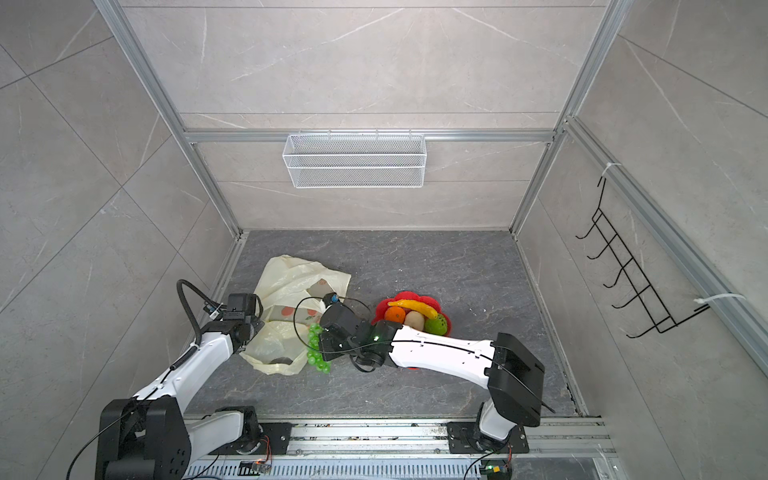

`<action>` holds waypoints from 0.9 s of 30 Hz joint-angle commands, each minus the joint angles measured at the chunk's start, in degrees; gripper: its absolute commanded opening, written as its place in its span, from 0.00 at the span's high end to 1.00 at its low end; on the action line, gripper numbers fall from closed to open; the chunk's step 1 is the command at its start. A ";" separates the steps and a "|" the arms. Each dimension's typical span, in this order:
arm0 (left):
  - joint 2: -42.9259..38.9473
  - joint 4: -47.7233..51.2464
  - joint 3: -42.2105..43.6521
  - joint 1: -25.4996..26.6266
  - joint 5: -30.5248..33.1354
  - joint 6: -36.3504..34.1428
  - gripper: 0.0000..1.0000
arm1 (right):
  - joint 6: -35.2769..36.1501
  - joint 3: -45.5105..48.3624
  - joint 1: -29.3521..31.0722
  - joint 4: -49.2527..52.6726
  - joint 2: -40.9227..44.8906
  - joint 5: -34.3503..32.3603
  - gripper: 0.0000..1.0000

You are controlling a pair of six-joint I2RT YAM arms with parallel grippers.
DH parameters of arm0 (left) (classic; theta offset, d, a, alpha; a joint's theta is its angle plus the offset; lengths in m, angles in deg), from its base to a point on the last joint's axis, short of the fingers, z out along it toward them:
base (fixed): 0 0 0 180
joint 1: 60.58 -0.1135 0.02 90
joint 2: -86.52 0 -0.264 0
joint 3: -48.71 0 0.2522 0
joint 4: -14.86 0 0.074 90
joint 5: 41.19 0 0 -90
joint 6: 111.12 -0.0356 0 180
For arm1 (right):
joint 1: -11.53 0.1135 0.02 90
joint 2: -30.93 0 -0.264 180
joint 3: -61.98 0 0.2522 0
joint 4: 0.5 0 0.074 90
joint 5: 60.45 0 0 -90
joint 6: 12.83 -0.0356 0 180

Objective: Take the fake fruits out of the plastic bag
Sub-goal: 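Lift the green grapes out with the right gripper while the left releases the bag, then carry the green grapes over the red plate and lower them onto the fruits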

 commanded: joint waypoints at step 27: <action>-8.29 -4.58 7.38 -0.64 -3.72 -6.32 0.94 | 13.80 9.50 -19.89 13.59 7.35 -15.48 0.82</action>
